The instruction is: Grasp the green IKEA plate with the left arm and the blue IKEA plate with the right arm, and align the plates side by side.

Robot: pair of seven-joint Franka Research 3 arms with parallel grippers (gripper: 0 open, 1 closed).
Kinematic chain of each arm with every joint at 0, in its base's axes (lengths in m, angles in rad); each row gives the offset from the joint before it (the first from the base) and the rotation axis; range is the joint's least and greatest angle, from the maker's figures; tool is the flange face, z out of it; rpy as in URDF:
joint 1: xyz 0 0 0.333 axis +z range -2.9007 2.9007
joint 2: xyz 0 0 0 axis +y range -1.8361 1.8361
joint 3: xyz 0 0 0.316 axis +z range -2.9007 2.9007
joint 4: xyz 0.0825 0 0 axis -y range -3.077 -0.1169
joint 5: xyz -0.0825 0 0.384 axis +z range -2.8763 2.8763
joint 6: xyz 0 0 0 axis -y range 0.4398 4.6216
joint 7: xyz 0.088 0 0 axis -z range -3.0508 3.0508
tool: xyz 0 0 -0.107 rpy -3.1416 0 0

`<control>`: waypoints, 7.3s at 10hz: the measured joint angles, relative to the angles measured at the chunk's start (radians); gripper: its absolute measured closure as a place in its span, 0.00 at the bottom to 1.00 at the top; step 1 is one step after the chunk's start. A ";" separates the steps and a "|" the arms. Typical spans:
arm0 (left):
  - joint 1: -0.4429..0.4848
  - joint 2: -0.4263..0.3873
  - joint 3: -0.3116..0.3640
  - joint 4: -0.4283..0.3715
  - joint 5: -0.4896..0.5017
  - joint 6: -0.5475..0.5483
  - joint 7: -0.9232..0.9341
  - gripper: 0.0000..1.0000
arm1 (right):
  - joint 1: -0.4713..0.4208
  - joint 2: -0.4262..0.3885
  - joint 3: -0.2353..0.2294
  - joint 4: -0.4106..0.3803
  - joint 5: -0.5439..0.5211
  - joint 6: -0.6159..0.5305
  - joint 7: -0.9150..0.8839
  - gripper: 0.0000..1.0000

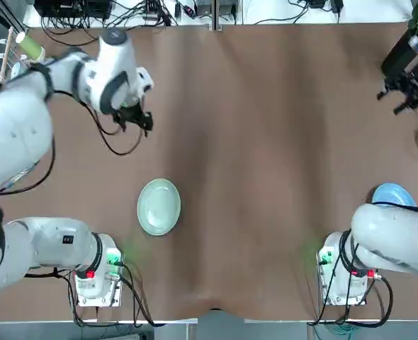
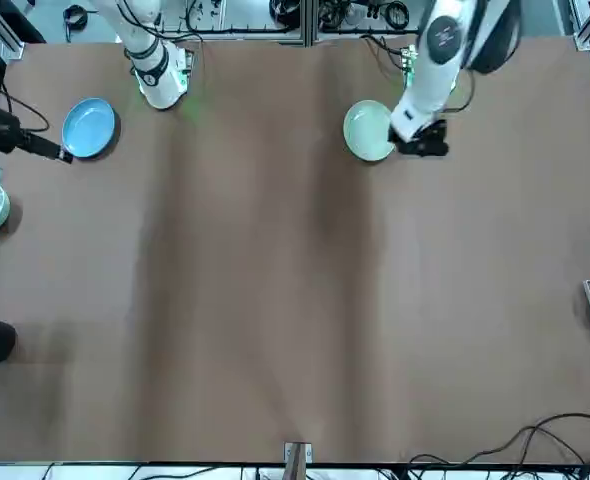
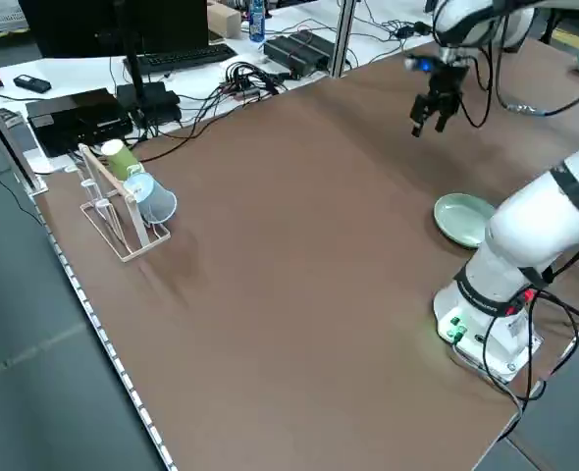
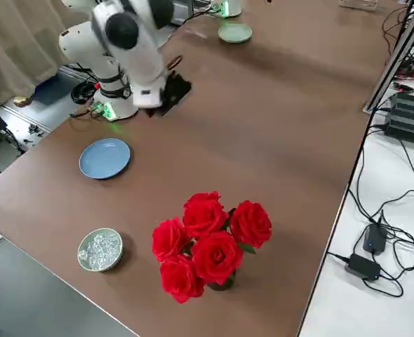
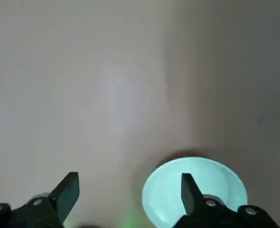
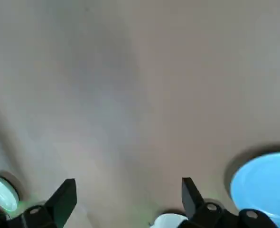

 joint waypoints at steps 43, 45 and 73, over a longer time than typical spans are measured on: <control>-0.044 0.702 -0.103 0.130 0.124 0.395 -0.321 0.00 | -0.249 0.631 0.122 -0.078 0.549 0.115 -0.775 0.04; -0.044 0.723 -0.085 0.162 0.138 0.395 -0.321 0.00 | -0.212 0.634 0.122 -0.078 0.591 0.118 -0.780 0.04; -0.243 0.990 0.089 0.664 0.229 0.393 -0.321 0.00 | 0.276 0.688 0.123 -0.022 1.117 0.181 -0.846 0.04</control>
